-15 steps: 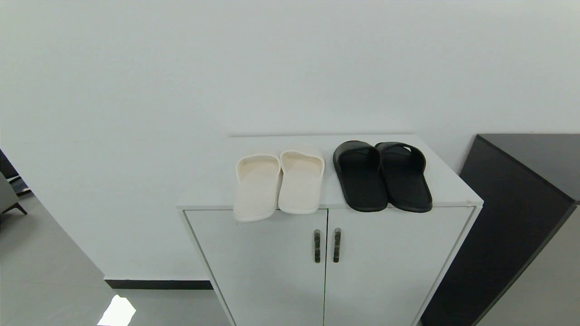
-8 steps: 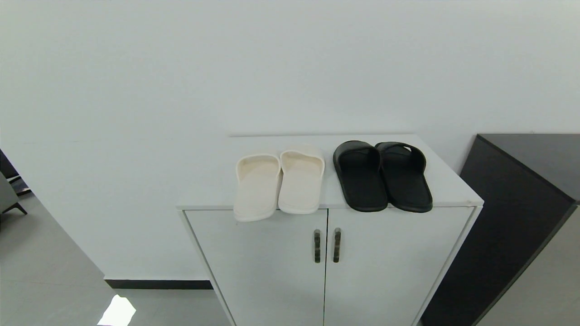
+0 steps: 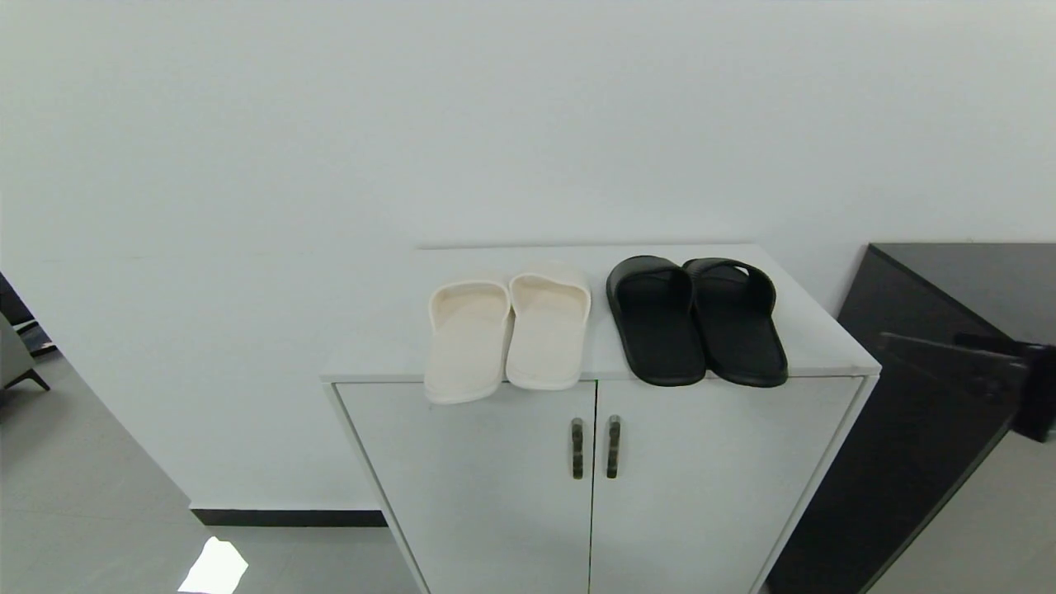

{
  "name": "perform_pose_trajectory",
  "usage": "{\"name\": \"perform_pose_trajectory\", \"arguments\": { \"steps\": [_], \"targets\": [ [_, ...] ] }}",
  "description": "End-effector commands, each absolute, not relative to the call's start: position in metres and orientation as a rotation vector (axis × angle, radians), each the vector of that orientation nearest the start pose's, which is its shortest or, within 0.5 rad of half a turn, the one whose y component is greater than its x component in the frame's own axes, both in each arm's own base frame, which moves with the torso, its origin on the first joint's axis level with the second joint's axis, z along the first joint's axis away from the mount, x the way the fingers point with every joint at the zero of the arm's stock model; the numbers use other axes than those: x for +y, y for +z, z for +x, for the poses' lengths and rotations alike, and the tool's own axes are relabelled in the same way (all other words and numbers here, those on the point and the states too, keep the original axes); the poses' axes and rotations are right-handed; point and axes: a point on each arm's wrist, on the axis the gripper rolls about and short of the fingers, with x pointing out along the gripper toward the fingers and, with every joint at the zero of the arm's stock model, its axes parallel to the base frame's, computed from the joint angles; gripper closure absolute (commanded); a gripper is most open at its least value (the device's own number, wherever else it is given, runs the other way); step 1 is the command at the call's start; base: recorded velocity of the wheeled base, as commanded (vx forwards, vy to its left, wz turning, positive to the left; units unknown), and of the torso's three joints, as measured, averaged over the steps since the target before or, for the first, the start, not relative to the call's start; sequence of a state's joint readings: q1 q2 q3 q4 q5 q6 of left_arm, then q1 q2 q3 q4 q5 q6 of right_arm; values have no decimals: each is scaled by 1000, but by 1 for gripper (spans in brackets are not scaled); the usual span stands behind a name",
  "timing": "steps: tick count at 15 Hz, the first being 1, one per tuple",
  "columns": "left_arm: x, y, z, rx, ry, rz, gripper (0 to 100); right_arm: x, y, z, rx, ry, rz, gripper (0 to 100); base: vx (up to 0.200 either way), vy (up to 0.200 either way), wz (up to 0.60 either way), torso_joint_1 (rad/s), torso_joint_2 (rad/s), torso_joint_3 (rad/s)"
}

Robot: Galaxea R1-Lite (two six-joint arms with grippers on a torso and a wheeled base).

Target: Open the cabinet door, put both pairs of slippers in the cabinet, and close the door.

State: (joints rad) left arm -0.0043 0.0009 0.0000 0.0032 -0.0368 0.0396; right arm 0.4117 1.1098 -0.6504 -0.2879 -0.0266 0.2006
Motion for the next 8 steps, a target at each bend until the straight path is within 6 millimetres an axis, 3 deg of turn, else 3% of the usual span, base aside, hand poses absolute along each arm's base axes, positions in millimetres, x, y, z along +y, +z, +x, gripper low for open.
{"name": "perform_pose_trajectory", "arguments": {
  "steps": [1,8],
  "targets": [
    [-1,75,-23,4,-40,40,100,98,236,178,268,401,136,0,0,0,0,0,0,0],
    [-1,75,-23,4,-40,38,100,165,249,236,240,272,90,0,0,0,0,0,0,0]
  ]
}}
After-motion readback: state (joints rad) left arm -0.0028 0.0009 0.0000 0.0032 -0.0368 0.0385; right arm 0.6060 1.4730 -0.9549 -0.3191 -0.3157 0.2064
